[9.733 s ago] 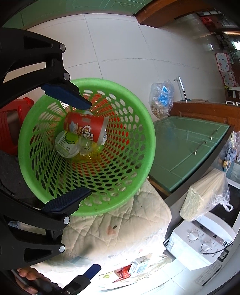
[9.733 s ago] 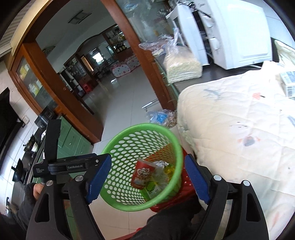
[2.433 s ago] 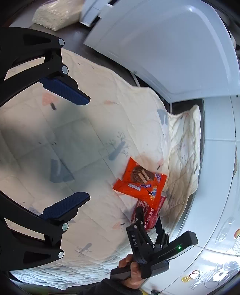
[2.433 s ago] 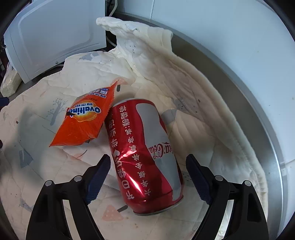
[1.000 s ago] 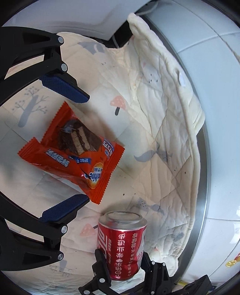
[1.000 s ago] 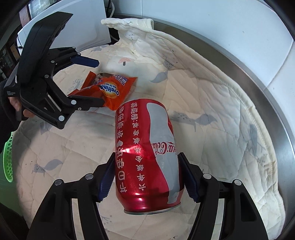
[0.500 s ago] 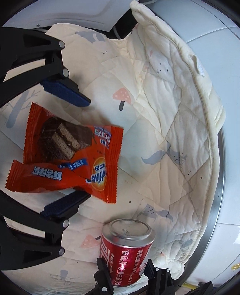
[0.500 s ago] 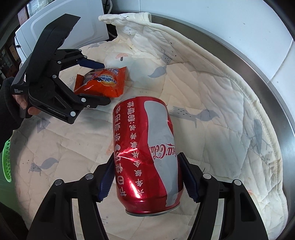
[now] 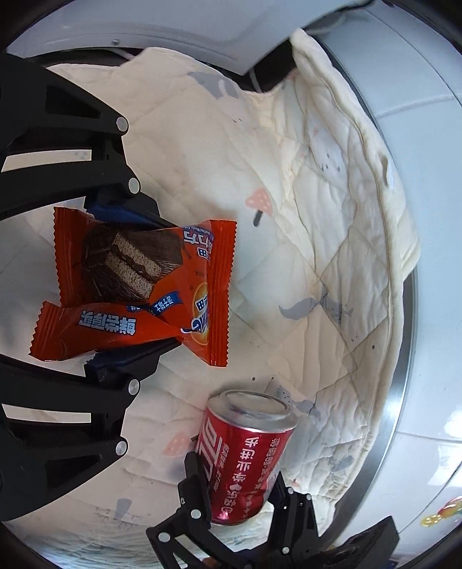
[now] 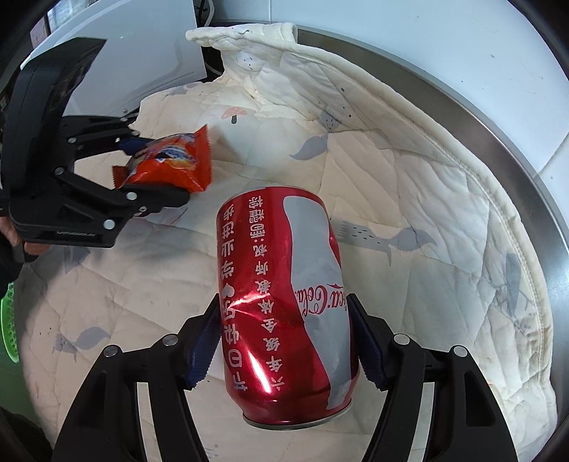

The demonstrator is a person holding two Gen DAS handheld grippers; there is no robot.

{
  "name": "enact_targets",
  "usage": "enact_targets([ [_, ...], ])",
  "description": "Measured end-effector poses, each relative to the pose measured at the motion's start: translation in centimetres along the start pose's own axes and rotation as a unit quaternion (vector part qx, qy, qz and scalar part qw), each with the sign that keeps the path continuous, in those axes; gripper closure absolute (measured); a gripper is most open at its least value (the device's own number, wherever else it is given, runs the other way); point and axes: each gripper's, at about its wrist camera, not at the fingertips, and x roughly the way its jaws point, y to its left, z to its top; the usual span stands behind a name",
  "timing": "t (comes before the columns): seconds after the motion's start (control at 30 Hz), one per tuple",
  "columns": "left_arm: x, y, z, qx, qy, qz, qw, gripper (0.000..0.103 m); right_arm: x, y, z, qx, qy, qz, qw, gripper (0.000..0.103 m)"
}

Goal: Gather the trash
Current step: 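Grasp the orange wrapper with the left tool while the right tool grasps the red can, then carry the wrapper and can over the green basket and open both tools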

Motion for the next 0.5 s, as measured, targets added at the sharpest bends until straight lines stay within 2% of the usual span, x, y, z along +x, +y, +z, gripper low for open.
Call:
enact_targets([
  [0.3, -4.4, 0.8, -3.5, -0.049, -0.01, 0.016, 0.9986, 0.054, -1.9, 3.0, -0.7, 0.004, -0.021, 0.032, 0.999, 0.04],
  [0.5, -8.2, 1.8, -6.2, -0.086, -0.025, 0.018, 0.9958, 0.054, -3.9, 6.9, -1.4, -0.004, -0.036, 0.058, 0.998, 0.04],
])
